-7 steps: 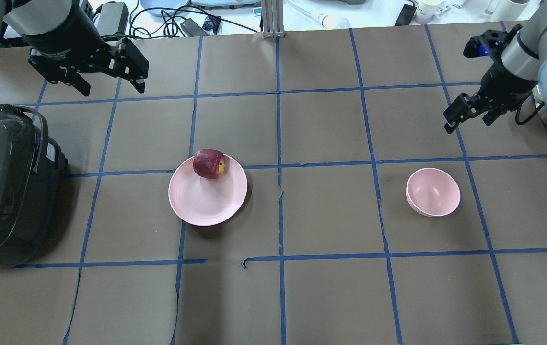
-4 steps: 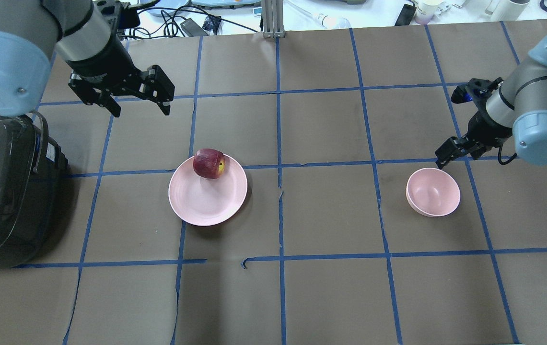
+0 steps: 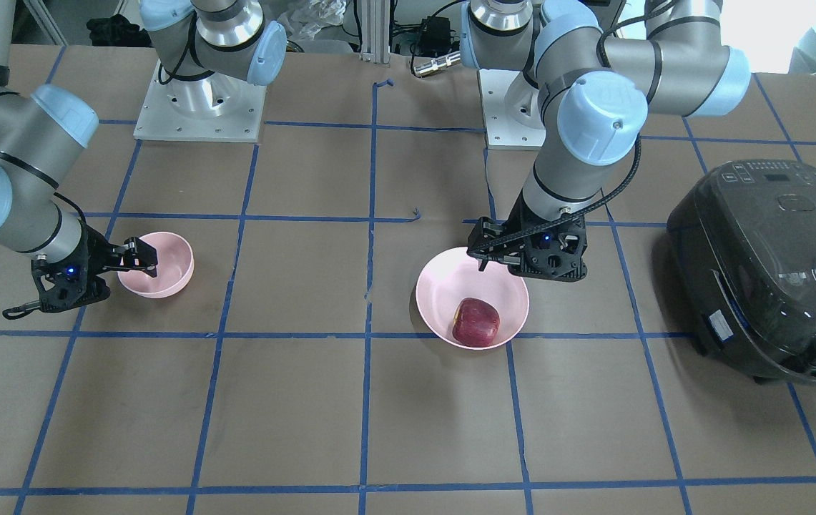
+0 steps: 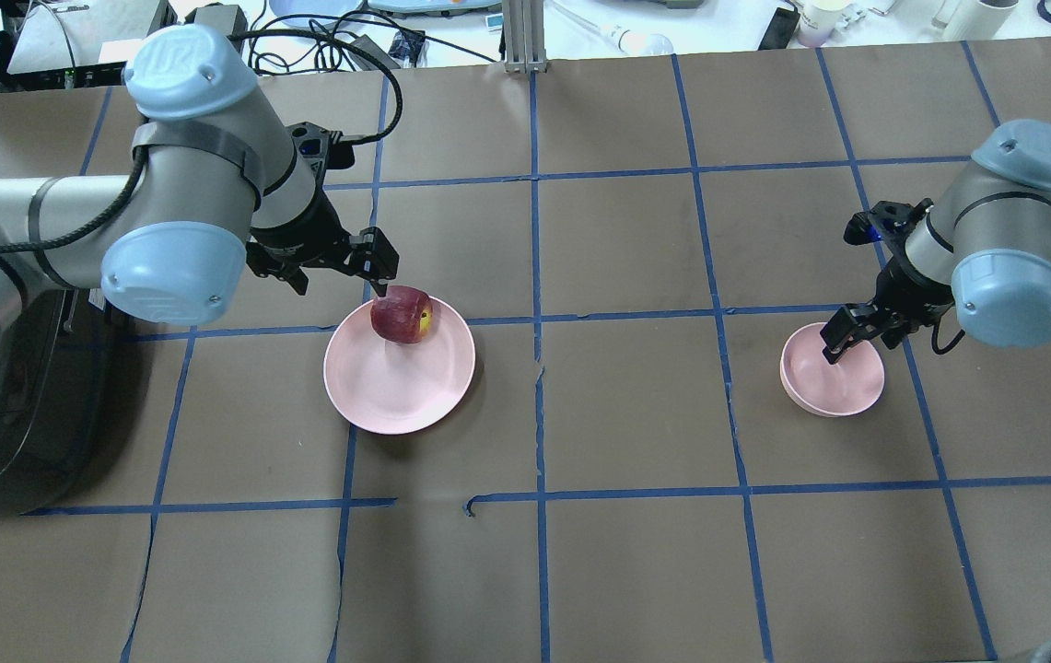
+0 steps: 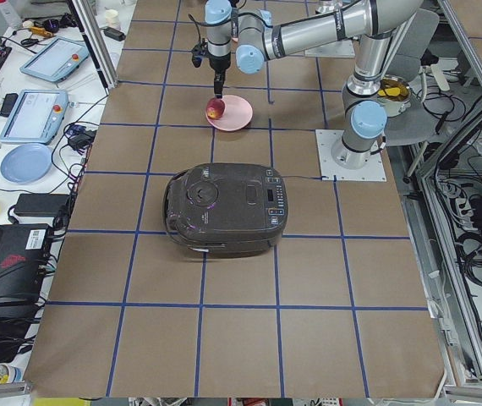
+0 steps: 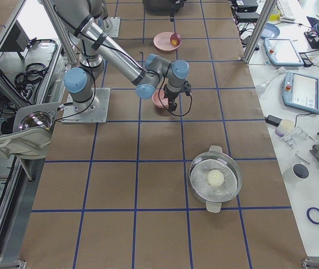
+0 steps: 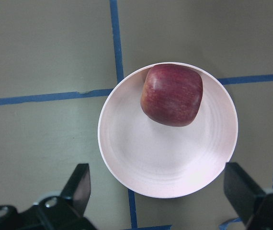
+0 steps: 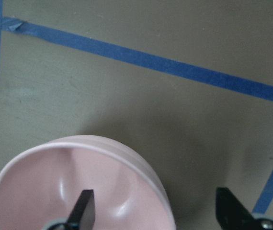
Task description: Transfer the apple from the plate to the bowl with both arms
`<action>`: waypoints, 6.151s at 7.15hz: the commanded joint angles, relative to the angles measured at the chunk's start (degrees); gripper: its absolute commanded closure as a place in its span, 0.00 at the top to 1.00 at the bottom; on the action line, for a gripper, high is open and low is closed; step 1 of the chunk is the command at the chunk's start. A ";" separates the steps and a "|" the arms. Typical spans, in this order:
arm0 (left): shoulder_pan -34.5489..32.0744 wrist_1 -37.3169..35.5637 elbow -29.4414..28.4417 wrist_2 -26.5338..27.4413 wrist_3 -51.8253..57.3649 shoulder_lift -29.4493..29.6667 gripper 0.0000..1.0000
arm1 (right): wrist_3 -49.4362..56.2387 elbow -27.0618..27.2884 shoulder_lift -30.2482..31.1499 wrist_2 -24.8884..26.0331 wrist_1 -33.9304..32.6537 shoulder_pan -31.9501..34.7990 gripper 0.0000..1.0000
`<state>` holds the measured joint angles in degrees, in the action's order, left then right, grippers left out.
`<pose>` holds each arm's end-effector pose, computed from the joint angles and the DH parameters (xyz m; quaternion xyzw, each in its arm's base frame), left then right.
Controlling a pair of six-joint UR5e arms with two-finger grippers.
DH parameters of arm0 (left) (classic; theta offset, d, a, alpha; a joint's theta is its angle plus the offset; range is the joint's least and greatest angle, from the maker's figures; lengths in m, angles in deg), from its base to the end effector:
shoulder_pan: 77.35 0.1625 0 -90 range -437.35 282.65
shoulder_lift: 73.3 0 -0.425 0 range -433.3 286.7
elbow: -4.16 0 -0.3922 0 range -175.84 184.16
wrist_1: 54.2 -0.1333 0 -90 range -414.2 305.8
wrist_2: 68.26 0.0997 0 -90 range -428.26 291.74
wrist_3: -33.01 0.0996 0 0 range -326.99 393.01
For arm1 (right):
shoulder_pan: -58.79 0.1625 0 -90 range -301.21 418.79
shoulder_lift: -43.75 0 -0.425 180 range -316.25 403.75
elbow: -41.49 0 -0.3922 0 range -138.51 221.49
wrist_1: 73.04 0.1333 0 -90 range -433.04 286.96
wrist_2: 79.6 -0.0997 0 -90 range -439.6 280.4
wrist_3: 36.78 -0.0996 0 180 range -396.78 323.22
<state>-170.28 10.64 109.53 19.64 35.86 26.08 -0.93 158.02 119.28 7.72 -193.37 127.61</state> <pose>-0.1636 -0.5182 0.3188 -0.0505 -0.9986 0.0036 0.0183 -0.0454 -0.4990 0.2005 -0.1249 0.9875 0.0706 0.0648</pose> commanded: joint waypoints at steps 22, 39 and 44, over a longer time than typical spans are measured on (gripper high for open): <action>-4.00 -10.97 0.55 0.43 -5.19 4.33 0.19 | -22.92 -7.08 -0.22 -8.41 2.99 19.24 1.00; -28.27 -21.86 -7.80 -5.13 -32.48 15.59 1.00 | -23.37 -34.71 3.58 0.84 33.93 12.03 1.00; -17.22 -11.80 -7.19 -3.70 -22.92 5.49 1.00 | -24.15 -35.41 5.34 0.75 33.49 12.39 1.00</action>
<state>-190.38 -5.61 102.37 15.82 10.42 34.12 -24.52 122.76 124.52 8.40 -159.86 139.95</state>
